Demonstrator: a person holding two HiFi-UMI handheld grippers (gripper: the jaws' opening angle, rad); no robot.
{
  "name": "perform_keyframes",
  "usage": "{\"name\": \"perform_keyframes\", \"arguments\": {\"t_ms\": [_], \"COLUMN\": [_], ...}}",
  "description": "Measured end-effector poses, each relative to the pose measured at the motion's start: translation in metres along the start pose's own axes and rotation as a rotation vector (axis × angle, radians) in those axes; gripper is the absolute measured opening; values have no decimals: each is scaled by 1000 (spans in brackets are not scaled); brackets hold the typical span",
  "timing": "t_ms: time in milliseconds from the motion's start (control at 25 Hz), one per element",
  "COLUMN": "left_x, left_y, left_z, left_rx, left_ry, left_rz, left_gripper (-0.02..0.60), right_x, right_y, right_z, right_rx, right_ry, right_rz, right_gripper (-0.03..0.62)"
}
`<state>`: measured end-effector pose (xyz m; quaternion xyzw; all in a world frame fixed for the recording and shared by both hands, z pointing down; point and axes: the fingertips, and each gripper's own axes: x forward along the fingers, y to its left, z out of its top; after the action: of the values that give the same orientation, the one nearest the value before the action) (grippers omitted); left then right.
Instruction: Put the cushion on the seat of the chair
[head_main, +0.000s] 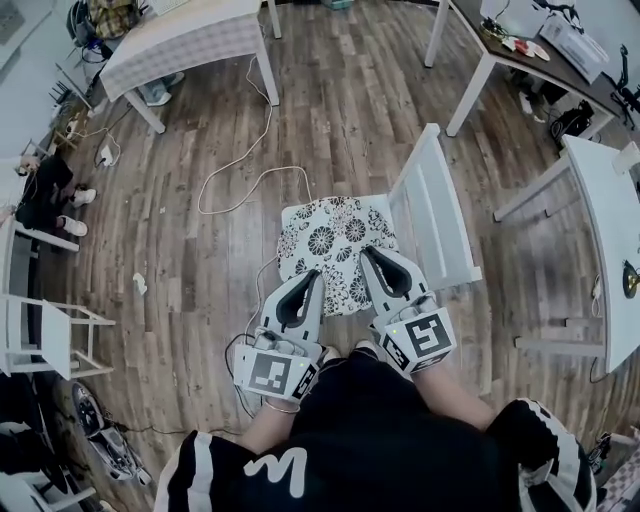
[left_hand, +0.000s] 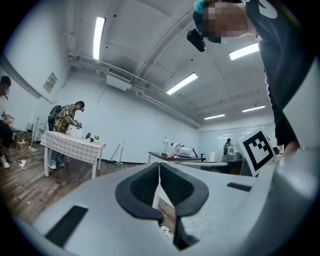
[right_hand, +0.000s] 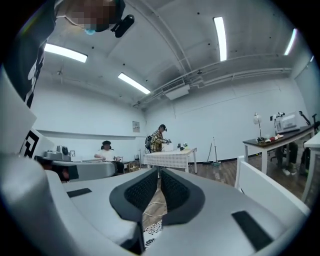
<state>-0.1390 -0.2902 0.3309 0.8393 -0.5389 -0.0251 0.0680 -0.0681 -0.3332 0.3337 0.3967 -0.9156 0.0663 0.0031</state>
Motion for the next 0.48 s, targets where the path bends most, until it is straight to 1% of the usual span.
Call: {"name": "perform_keyframes", "arguments": {"t_ms": [200, 360, 480], "left_x": [-5, -9, -13], "left_y": [-5, -9, -10], "left_z": [14, 23, 31], "left_rx": [27, 34, 38], "left_ry": [-26, -41, -58], "left_rz": [-20, -33, -45], "left_gripper": [14, 14, 14], "right_x": [-3, -2, -1], "right_y": [14, 23, 31], "right_z": [15, 15, 20], "right_rx": [-23, 15, 9], "right_ry": [-14, -8, -13], "right_rz": [24, 54, 61], "right_gripper": [27, 23, 20]}}
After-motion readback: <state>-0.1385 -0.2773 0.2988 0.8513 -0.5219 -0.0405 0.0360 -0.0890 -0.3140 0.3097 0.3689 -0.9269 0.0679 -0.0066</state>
